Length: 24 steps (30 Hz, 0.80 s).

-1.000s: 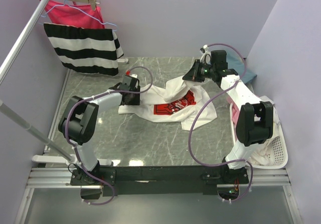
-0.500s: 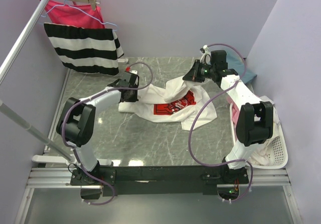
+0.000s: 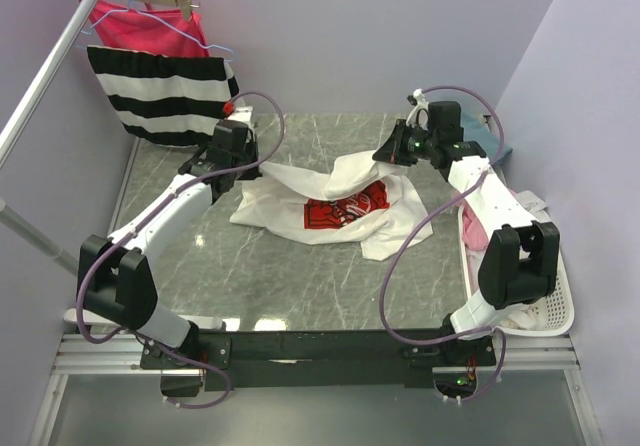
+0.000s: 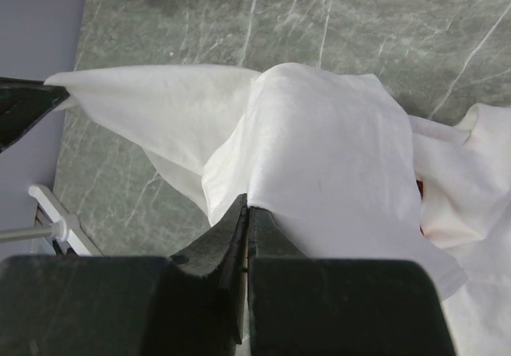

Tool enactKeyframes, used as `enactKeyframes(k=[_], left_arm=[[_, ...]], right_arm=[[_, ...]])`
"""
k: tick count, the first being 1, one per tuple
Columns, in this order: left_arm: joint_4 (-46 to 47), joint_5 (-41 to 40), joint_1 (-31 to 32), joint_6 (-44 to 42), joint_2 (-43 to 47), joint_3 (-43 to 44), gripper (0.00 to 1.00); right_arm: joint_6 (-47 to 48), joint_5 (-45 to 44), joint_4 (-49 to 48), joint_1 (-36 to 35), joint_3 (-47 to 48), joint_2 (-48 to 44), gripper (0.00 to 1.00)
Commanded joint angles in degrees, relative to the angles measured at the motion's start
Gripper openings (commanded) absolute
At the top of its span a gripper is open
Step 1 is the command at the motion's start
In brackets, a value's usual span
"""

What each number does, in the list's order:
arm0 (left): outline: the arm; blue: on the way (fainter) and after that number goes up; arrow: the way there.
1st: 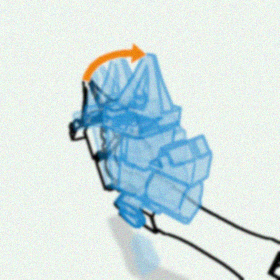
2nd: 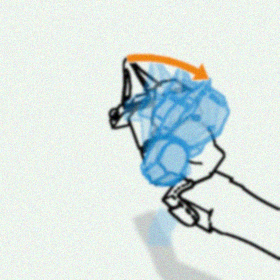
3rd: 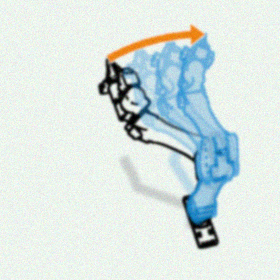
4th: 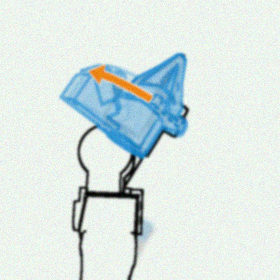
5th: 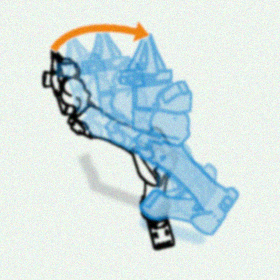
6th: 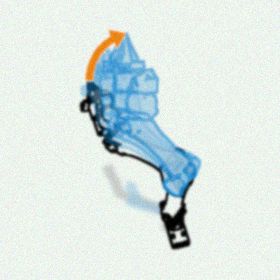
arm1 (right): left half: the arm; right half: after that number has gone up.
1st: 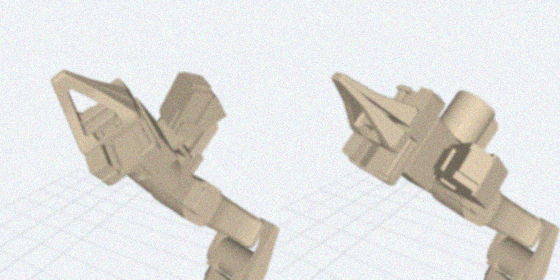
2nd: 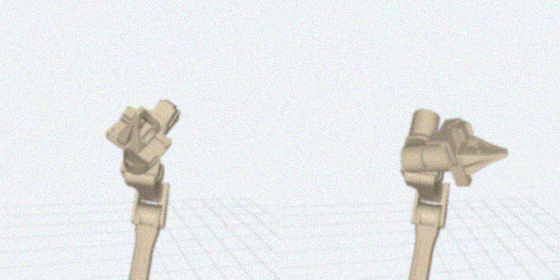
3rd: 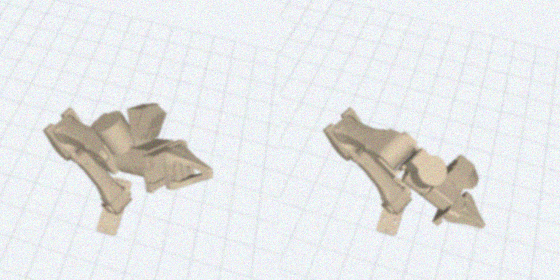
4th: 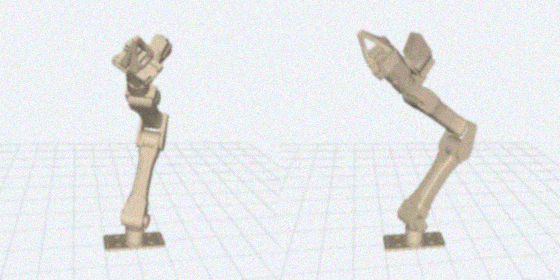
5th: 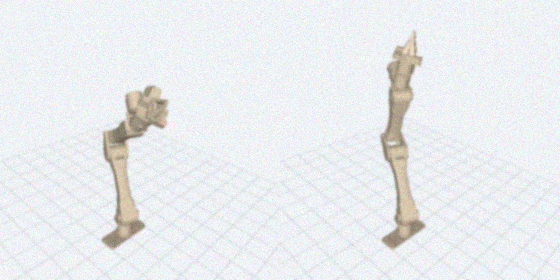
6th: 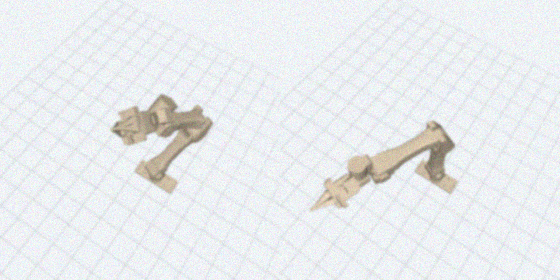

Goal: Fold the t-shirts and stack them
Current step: Flatten out the tshirt

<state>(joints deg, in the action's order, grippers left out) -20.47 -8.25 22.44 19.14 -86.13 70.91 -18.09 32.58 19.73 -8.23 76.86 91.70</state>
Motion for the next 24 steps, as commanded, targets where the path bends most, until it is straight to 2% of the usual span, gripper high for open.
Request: enactKeyframes(k=[1, 5, 7, 9, 13, 20, 21, 24], left_arm=[[1.0, 3.0, -0.2, 0.6, -0.6, -2.0, 0.01], [1.7, 1.9, -0.6, 1.8, 1.0, -1.7, 0.01], [1.4, 1.8, -2.4, 2.1, 4.7, -1.0, 0.01], [0.7, 2.4, -4.9, 2.7, 10.0, 0.9, 0.01], [-1.9, -1.1, -6.2, 2.1, 19.7, 4.8, 0.01], [-13.2, -3.4, -6.3, 2.4, 32.7, 14.6, 0.01], [-16.9, -3.5, -6.3, 2.4, 34.9, 16.0, 0.01], [-20.0, -2.9, -6.3, 2.8, 40.6, 19.2, 0.01]], right_arm=[[0.4, 0.6, -1.4, 0.3, -0.8, -2.1, 0.0], [0.8, 0.1, -0.8, 0.3, -0.3, -3.3, 0.0], [0.6, -0.8, -0.9, 0.6, -0.4, -5.3, 0.0], [0.7, -2.1, -0.5, 0.9, -0.5, -9.9, 0.0], [1.7, -3.7, 2.3, 0.8, 1.0, -19.3, 0.0], [1.8, -6.7, 9.6, 0.8, 2.9, -40.2, 0.0], [1.8, -7.0, 11.5, 0.8, 3.1, -42.5, 0.0], [1.5, -4.8, 15.0, 0.7, 5.0, -50.0, 0.0]])
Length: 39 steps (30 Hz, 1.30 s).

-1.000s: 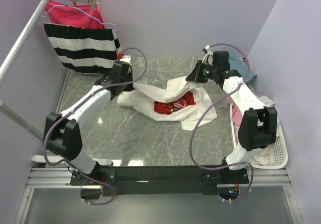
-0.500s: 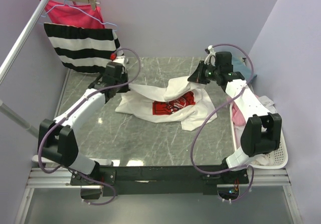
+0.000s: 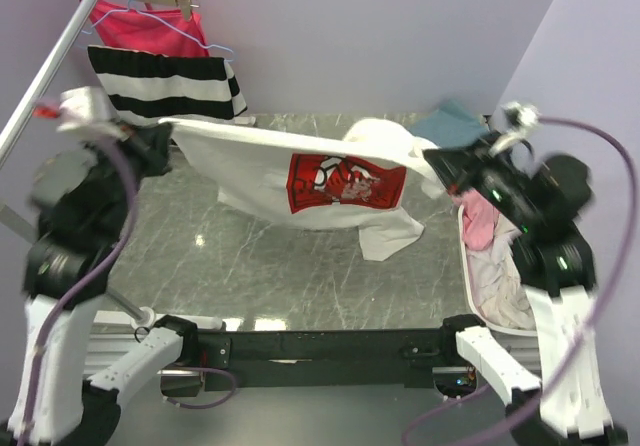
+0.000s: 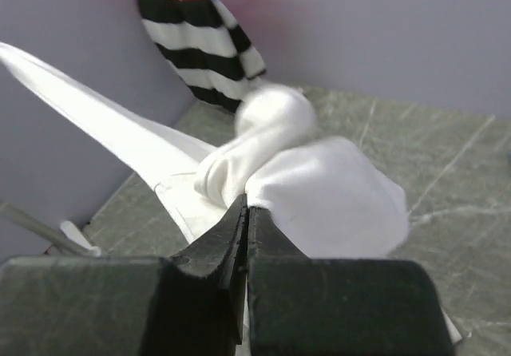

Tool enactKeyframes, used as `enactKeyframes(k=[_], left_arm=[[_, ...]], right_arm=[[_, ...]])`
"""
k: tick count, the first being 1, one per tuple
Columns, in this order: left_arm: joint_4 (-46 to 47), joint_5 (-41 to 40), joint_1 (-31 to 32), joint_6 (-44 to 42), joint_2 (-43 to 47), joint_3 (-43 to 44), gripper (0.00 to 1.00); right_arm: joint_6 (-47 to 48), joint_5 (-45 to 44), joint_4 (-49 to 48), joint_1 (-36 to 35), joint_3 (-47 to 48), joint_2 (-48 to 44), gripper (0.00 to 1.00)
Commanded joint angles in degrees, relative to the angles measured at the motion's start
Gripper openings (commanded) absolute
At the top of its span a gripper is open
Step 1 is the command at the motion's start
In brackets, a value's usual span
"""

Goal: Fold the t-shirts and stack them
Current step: Flatten out the tshirt

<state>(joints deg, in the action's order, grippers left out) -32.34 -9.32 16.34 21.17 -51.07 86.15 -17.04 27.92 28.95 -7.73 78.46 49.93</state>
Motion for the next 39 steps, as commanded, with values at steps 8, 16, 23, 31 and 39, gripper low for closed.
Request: enactKeyframes(k=[8, 16, 23, 31, 39], left_arm=[[-22.7, -0.9, -0.2, 2.6, 11.2, 18.0, 0.01], [-13.8, -2.5, -0.1, 3.3, 3.4, 4.7, 0.01], [0.8, -7.7, -0.5, 5.5, -17.0, -8.5, 0.01], [5.2, -17.2, -4.6, 6.6, -36.7, -7.1, 0.01], [4.5, -21.2, -9.6, 4.6, -42.4, -5.2, 0.01]], right_arm=[[-4.4, 6.7, 6.7, 0.3, 7.8, -18.7, 0.0], [-6.2, 1.3, -4.1, 0.3, -2.2, -5.4, 0.0], [-5.2, -1.6, -14.5, 0.0, -7.4, 19.0, 0.0], [-5.1, 7.0, -16.5, -0.4, 2.6, 49.9, 0.0], [-4.1, 17.9, -15.0, -2.6, 11.0, 64.0, 0.24]])
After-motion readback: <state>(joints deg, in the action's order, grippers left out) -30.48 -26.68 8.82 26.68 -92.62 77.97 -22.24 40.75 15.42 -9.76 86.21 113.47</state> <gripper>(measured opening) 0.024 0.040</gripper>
